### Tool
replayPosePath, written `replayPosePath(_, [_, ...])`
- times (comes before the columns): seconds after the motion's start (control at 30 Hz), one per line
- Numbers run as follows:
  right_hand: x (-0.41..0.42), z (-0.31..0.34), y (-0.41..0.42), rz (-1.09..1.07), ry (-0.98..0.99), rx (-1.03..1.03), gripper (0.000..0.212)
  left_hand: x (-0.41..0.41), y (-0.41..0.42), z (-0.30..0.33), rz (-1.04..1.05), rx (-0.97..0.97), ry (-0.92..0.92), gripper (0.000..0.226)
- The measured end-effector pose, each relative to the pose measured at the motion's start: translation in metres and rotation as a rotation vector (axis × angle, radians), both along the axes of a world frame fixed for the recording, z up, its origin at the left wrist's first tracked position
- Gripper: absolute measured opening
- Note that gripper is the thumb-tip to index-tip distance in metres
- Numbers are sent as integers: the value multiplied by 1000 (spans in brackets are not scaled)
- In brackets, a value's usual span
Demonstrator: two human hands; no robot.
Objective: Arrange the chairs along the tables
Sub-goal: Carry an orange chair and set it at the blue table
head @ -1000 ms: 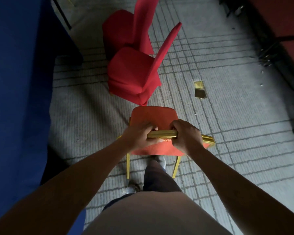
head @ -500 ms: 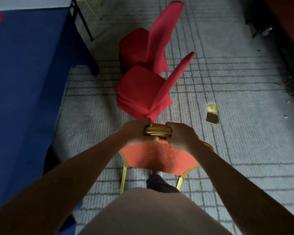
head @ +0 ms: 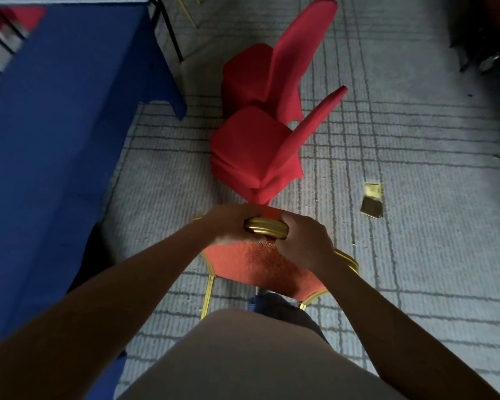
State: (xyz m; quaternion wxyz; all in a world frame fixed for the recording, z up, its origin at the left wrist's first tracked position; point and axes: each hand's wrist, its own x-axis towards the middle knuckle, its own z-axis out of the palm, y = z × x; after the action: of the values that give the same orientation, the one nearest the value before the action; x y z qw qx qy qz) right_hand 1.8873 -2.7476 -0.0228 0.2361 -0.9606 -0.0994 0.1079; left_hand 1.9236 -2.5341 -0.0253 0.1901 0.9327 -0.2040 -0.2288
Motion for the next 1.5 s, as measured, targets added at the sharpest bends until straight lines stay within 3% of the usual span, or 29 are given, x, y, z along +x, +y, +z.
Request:
replayPosePath(0.13, [-47, -5, 14, 22, 17, 19, 20, -47, 11, -5, 51, 35, -54, 57])
replayPosePath(0.27, [-87, -11, 23, 69, 92, -31, 44, -94, 18, -11, 68, 73, -70, 46])
replayPosePath(0.47, [-145, -12, 23, 95, 126, -41, 39, -160, 19, -17, 51, 116, -92, 49])
replayPosePath(0.6, [-178, -8, 38, 169, 138, -29, 22, -204, 31, -16, 22, 103, -45, 38])
replayPosePath(0.67, [-188, -3, 49, 230, 159, -42, 26, -223, 41, -16, 46, 91, -43, 34])
replayPosePath(0.73, [-193, 1, 57, 288, 180, -48, 34, -238, 49, -13, 102, 87, -48, 34])
replayPosePath(0.83, [-194, 6, 71, 364, 138, -57, 19, -255, 62, -9, 180, 104, -52, 33])
replayPosePath(1.03, [-193, 16, 114, 500, 190, -98, 7, -286, 95, -1, 332, 107, -81, 35])
replayPosePath(1.23, [-182, 23, 159, 635, 214, -36, 24, -301, 132, -7, 497, 71, -100, 51])
replayPosePath(1.5, [-117, 20, 243, 873, 188, -59, 21, -279, 196, 6, 667, 40, -121, 31])
